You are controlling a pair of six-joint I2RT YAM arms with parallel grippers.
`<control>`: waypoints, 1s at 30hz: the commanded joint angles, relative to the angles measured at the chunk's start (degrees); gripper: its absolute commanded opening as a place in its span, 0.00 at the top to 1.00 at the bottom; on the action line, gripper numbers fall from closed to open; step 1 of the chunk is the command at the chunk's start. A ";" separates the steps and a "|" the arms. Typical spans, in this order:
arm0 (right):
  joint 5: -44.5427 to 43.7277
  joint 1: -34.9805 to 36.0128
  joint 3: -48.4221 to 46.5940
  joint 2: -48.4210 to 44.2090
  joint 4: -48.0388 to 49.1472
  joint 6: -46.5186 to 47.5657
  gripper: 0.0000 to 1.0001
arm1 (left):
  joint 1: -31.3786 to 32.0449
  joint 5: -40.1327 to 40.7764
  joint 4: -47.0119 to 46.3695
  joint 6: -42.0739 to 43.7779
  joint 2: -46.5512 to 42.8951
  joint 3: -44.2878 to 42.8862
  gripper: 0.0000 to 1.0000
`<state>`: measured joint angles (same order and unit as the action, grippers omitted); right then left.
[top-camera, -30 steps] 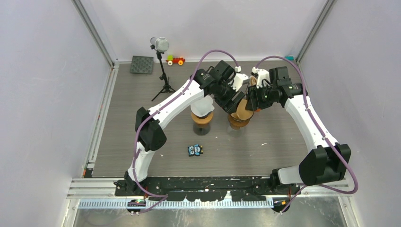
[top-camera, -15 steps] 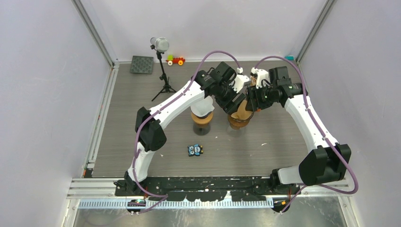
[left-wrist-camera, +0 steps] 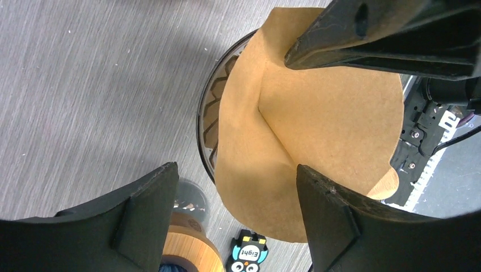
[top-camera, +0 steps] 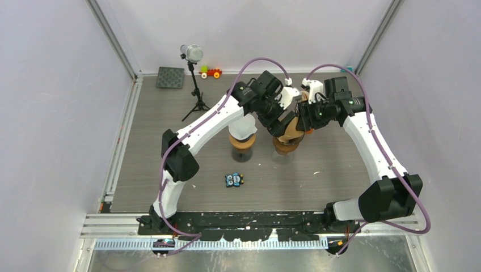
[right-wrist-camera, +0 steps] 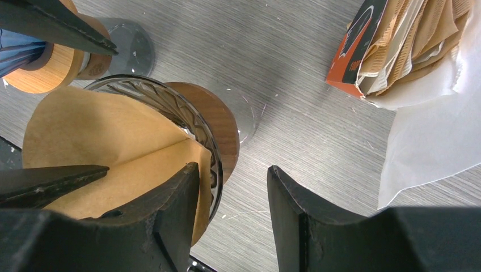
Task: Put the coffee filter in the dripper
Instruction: Place the coffee filter in the coffee dripper.
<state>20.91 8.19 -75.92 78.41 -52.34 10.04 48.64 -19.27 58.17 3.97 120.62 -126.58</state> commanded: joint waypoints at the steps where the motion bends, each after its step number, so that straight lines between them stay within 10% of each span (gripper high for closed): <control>1: -0.12 -0.15 -2.06 -0.10 0.07 0.50 0.48 | 0.22 -0.30 0.73 1.46 -4.42 -2.87 0.22; 19: 0.74 -0.25 -2.49 0.98 -0.80 0.77 0.48 | 0.22 -5.35 -8.51 8.64 -15.03 3.87 0.14; 30: 1.65 -0.10 -4.05 2.19 -2.13 0.47 0.48 | 4.97 -13.63 1.73 35.30 -16.95 6.66 0.16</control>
<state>21.28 8.16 -76.97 80.29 -53.87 10.39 51.03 -30.96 54.74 26.20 103.98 -120.29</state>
